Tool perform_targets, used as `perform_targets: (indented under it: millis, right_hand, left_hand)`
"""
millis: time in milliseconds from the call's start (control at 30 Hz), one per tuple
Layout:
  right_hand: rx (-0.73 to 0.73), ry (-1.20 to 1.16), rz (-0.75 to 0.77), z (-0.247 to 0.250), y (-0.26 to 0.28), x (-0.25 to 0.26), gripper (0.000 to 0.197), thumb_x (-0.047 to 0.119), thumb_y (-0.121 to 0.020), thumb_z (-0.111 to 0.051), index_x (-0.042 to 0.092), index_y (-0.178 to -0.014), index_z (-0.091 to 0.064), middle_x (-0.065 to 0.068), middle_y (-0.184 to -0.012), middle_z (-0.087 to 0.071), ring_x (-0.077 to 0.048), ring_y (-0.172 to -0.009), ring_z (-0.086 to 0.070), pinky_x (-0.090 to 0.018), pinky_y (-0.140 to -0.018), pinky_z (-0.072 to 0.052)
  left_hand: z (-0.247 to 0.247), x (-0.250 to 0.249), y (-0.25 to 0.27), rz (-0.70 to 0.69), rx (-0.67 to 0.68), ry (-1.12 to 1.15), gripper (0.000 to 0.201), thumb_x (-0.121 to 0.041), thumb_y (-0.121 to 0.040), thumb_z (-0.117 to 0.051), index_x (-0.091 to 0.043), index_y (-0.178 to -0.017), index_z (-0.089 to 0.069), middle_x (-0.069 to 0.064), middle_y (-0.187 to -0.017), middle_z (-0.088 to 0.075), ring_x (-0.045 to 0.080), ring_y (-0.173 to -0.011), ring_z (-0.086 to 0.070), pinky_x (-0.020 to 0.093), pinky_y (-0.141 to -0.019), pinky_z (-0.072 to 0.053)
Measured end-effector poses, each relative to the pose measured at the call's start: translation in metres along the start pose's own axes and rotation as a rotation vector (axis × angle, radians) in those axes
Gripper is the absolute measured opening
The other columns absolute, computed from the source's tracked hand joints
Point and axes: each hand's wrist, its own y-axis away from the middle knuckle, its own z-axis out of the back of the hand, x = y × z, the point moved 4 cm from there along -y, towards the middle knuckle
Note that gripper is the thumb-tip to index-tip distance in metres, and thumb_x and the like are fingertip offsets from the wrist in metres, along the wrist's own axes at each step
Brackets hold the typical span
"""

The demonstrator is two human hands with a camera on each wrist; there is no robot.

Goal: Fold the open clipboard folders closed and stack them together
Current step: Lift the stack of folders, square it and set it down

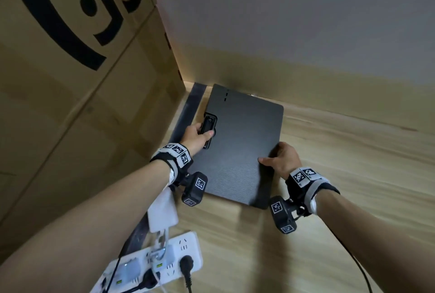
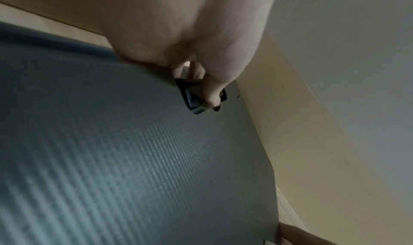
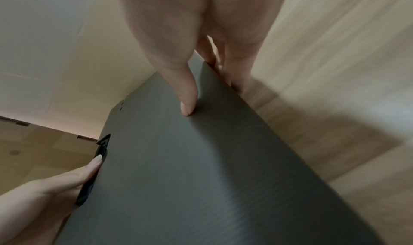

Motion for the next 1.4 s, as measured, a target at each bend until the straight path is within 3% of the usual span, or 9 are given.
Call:
perform_targets:
  millis: [100, 267, 467, 567, 667, 833, 1066, 1266, 1400]
  right_hand:
    - [-0.008, 0.062, -0.001, -0.010, -0.011, 0.016, 0.059, 0.025, -0.062, -0.090, 0.009, -0.110, -0.061, -0.006, -0.108, -0.069, -0.027, -0.097, -0.065, -0.038, -0.088, -0.055]
    - [0.008, 0.110, -0.044, -0.020, -0.015, 0.026, 0.064, 0.030, -0.062, -0.090, 0.008, -0.114, -0.058, -0.008, -0.115, -0.065, -0.029, -0.104, -0.063, -0.035, -0.088, -0.052]
    - [-0.005, 0.156, -0.045, -0.019, -0.015, 0.030, 0.070, 0.032, -0.062, -0.090, 0.007, -0.118, -0.055, -0.010, -0.119, -0.062, -0.029, -0.107, -0.061, -0.034, -0.086, -0.051]
    - [0.002, 0.189, -0.053, -0.020, -0.019, 0.032, 0.068, 0.037, -0.062, -0.089, 0.007, -0.115, -0.057, -0.009, -0.117, -0.063, -0.029, -0.104, -0.062, -0.032, -0.081, -0.049]
    - [-0.004, 0.222, -0.059, -0.020, -0.023, 0.032, 0.072, 0.044, -0.060, -0.087, 0.009, -0.114, -0.057, -0.009, -0.116, -0.063, -0.030, -0.104, -0.062, -0.039, -0.088, -0.053]
    - [0.009, 0.176, -0.071, -0.020, -0.030, 0.034, 0.064, 0.040, -0.062, -0.087, 0.011, -0.113, -0.061, -0.007, -0.114, -0.064, -0.028, -0.100, -0.064, -0.038, -0.089, -0.054]
    - [0.029, 0.120, -0.111, -0.019, -0.040, 0.036, 0.073, 0.037, -0.058, -0.087, 0.007, -0.117, -0.058, -0.010, -0.117, -0.060, -0.028, -0.102, -0.062, -0.039, -0.090, -0.054]
    - [0.041, 0.038, -0.116, -0.023, -0.039, 0.038, 0.081, 0.038, -0.053, -0.084, 0.006, -0.122, -0.054, -0.011, -0.119, -0.057, -0.031, -0.105, -0.061, -0.045, -0.095, -0.053]
    - [0.049, -0.014, -0.102, -0.023, -0.039, 0.036, 0.079, 0.037, -0.053, -0.079, 0.009, -0.122, -0.056, -0.011, -0.121, -0.057, -0.031, -0.105, -0.061, -0.045, -0.096, -0.053]
  left_hand:
    - [0.008, 0.004, -0.016, 0.034, -0.010, 0.043, 0.071, -0.028, -0.091, -0.065, -0.006, -0.150, -0.031, 0.009, -0.154, -0.037, 0.026, -0.141, -0.037, 0.042, -0.117, -0.030]
    - [0.008, 0.041, -0.062, 0.038, -0.025, 0.094, 0.076, -0.044, -0.075, -0.069, -0.013, -0.141, -0.048, 0.008, -0.140, -0.055, 0.027, -0.128, -0.053, 0.048, -0.108, -0.043]
    - [0.013, 0.009, -0.029, 0.039, -0.048, 0.051, 0.063, -0.025, -0.093, -0.063, -0.009, -0.148, -0.036, 0.006, -0.150, -0.042, 0.026, -0.139, -0.039, 0.039, -0.116, -0.030]
    - [0.013, 0.008, -0.034, 0.015, -0.050, 0.061, 0.062, -0.025, -0.093, -0.062, -0.010, -0.148, -0.036, 0.005, -0.151, -0.042, 0.026, -0.139, -0.039, 0.037, -0.116, -0.030]
    - [0.013, 0.006, -0.038, 0.038, -0.044, 0.071, 0.063, -0.027, -0.092, -0.062, -0.012, -0.148, -0.037, 0.005, -0.151, -0.042, 0.026, -0.139, -0.039, 0.040, -0.117, -0.030]
    - [0.014, 0.009, -0.049, 0.028, -0.030, 0.042, 0.062, -0.035, -0.085, -0.064, -0.015, -0.141, -0.048, 0.006, -0.143, -0.053, 0.029, -0.132, -0.049, 0.047, -0.111, -0.039]
    - [0.015, -0.002, -0.052, 0.015, -0.070, 0.024, 0.063, -0.026, -0.094, -0.061, -0.009, -0.149, -0.035, 0.008, -0.152, -0.040, 0.026, -0.140, -0.038, 0.041, -0.117, -0.029]
    - [0.016, -0.002, -0.054, -0.005, -0.095, -0.083, 0.062, -0.046, -0.079, -0.062, -0.016, -0.133, -0.057, 0.004, -0.134, -0.061, 0.027, -0.122, -0.056, 0.042, -0.106, -0.044]
    - [0.019, -0.008, -0.049, -0.033, -0.143, -0.146, 0.039, -0.031, -0.091, -0.063, -0.013, -0.125, -0.062, 0.006, -0.125, -0.064, 0.028, -0.119, -0.057, 0.028, -0.096, -0.040]
